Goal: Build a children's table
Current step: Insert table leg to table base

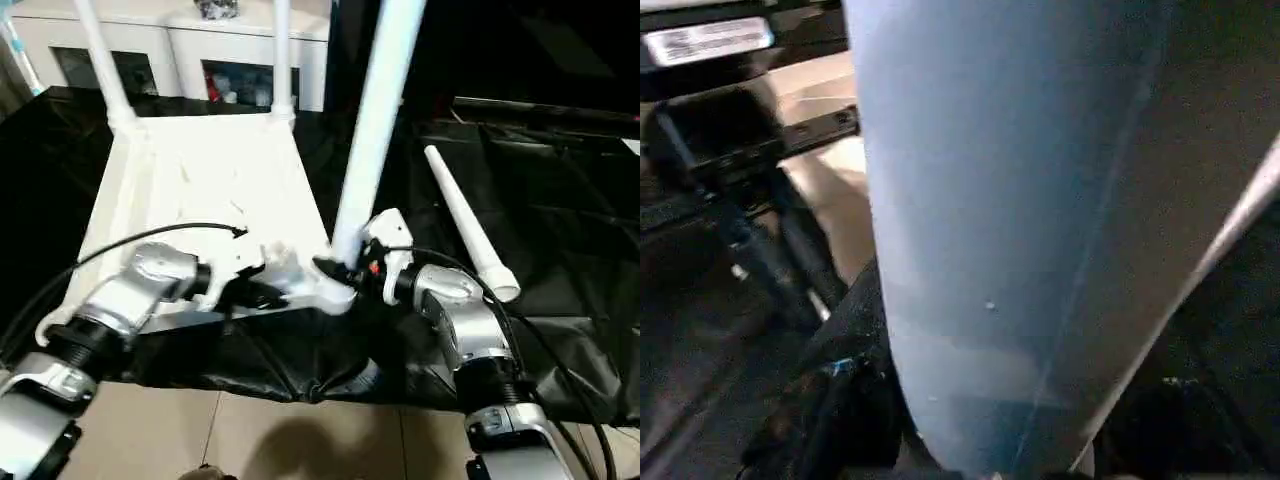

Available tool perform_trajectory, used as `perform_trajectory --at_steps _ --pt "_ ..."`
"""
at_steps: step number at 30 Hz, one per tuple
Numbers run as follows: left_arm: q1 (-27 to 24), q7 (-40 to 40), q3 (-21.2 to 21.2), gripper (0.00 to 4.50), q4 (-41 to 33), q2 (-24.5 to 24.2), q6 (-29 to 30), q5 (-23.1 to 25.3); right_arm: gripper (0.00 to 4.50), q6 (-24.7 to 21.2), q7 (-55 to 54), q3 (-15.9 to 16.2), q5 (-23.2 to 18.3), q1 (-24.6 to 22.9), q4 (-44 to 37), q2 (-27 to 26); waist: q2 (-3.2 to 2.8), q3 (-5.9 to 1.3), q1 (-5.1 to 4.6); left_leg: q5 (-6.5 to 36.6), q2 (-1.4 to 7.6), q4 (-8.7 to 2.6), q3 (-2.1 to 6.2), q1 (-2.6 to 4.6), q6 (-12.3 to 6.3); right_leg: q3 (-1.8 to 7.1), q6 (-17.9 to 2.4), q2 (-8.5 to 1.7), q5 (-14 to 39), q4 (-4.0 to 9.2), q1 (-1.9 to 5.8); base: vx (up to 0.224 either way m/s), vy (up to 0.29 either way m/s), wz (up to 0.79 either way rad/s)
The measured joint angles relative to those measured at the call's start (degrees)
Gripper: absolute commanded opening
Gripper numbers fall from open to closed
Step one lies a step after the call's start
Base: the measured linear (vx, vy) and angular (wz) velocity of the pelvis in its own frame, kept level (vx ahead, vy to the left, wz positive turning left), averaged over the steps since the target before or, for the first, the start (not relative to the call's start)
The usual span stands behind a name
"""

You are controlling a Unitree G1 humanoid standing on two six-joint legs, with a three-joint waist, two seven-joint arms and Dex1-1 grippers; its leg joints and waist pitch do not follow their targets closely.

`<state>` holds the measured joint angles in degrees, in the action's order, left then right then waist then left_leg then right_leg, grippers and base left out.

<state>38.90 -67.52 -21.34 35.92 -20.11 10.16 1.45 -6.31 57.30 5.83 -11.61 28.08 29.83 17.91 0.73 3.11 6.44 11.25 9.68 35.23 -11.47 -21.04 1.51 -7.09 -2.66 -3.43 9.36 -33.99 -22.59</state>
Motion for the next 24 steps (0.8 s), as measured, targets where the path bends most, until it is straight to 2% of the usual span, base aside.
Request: perform_trajectory --at_steps 9,14,17,20,24 --pt "0.4 -0.7 -0.3 0.0 0.5 -0.7 -0.3 0.4 1.9 1.0 0.4 0.7 0.1 0.3 0.8 -0.4 -0.01 0.0 0.03 0.0 0.0 0.0 0.0 0.11 0.01 0.0 0.0 0.0 0.0 -0.01 0.09 0.0 0.0 0.0" --pt "3.5 7.9 0.4 0.0 4.2 3.1 3.0 2.4 1.9 2.6 -11.5 -2.1 1.4 4.3 7.8 -4.3 -0.1 0.07 -0.35 0.0 0.0 0.01 0.0 0.21 0.03 0.0 -0.1 0.0 -0.1 0.02 0.15 0.0 0.0 0.0" --pt "4.7 14.2 2.0 0.0 5.9 6.9 6.2 2.5 1.9 2.9 -20.5 -4.5 1.6 8.0 13.4 -6.8 -0.14 0.1 -1.37 0.0 0.0 0.02 0.0 0.21 0.05 0.0 -0.1 0.0 -0.1 0.0 0.09 0.0 0.0 0.0" --pt "7.1 23.1 3.8 0.0 7.7 11.5 10.0 2.8 1.9 2.9 -32.5 -7.5 2.2 13.7 20.1 -9.4 -0.16 0.12 -1.61 -0.1 0.0 0.07 0.03 -0.02 0.12 -0.02 -0.3 0.0 -0.2 -0.04 -0.3 0.0 0.0 0.0" --pt "7.7 31.0 4.2 0.0 7.9 15.7 12.5 3.9 1.9 3.3 -41.5 -9.3 2.5 17.5 25.2 -11.5 -0.16 0.12 -1.59 -0.1 -0.01 -0.36 -0.01 -0.15 0.13 -0.04 -0.6 0.02 -0.2 -0.02 -0.59 0.0 0.0 0.0"
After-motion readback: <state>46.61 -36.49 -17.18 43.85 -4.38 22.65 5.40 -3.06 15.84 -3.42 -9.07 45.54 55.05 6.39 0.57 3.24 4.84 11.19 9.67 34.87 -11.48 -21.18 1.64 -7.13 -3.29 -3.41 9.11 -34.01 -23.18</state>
